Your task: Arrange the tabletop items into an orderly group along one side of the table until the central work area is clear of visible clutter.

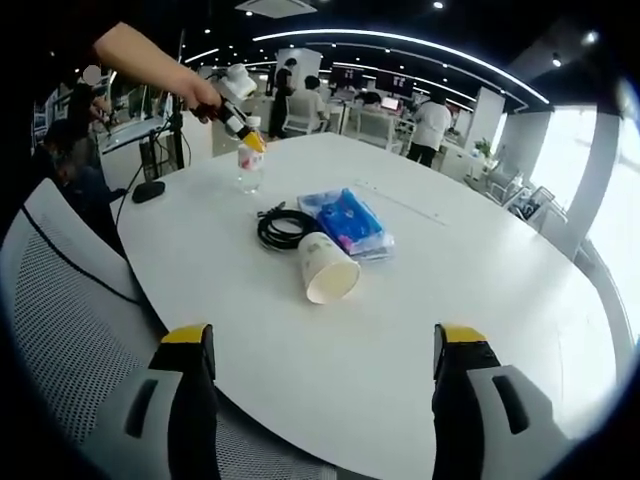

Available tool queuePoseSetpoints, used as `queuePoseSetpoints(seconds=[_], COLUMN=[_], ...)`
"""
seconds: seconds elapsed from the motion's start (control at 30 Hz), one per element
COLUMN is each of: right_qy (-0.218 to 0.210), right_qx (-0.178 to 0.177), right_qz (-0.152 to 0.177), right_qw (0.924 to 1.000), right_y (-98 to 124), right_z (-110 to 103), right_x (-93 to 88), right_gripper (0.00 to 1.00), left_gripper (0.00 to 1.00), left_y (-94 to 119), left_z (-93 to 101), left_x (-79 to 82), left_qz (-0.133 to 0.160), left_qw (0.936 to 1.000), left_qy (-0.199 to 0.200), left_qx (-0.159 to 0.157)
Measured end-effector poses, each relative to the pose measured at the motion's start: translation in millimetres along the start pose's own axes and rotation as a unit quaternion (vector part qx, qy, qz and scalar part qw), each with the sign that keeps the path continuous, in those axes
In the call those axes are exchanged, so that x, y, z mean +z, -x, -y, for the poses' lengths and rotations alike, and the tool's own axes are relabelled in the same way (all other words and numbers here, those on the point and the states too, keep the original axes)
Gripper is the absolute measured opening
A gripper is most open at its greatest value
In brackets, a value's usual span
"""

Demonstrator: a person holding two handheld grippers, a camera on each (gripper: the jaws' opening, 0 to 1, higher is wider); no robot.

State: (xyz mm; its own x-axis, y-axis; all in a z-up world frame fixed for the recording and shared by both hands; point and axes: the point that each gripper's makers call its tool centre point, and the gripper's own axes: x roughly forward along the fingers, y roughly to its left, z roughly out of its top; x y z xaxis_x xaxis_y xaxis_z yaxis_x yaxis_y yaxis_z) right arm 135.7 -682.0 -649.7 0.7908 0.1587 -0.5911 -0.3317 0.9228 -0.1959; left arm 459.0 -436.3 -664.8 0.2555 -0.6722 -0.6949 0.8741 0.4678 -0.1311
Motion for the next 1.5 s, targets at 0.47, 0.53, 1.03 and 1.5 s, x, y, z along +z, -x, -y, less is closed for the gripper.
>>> queuePoseSetpoints(seconds=[0.47,0.53,1.03,1.5], right_qy=[-0.002,-0.004,-0.054,-0.078], right_qx=[-0.003,-0.002,0.002,0.009], right_qz=[0.001,0.002,0.023,0.037], right_qw=[1.0000,1.0000,0.9983,0.9963], right_y=[0.5,0.4,2.7,3.4], right_z=[1.5,1.2,7.5,7.2], right_x=[0.7,0.8,7.4,12.0], right_gripper=[0.90,0.90,0.91,0.91], left_gripper=[0.56,0.63,0.80,0.90], left_y=[1.6,4.0,39.5,88.3], left_z=[-5.8,-4.6,-3.7,13.8], left_x=[-1.4,-1.0,-1.7,5.0], left_qz=[-0.010,-0.009,0.028,0.095], left_qw=[0.9985,0.9984,0.9956,0.9876], left_qy=[-0.042,-0.044,-0.025,0.024], left_qx=[0.034,0.034,0.086,0.123])
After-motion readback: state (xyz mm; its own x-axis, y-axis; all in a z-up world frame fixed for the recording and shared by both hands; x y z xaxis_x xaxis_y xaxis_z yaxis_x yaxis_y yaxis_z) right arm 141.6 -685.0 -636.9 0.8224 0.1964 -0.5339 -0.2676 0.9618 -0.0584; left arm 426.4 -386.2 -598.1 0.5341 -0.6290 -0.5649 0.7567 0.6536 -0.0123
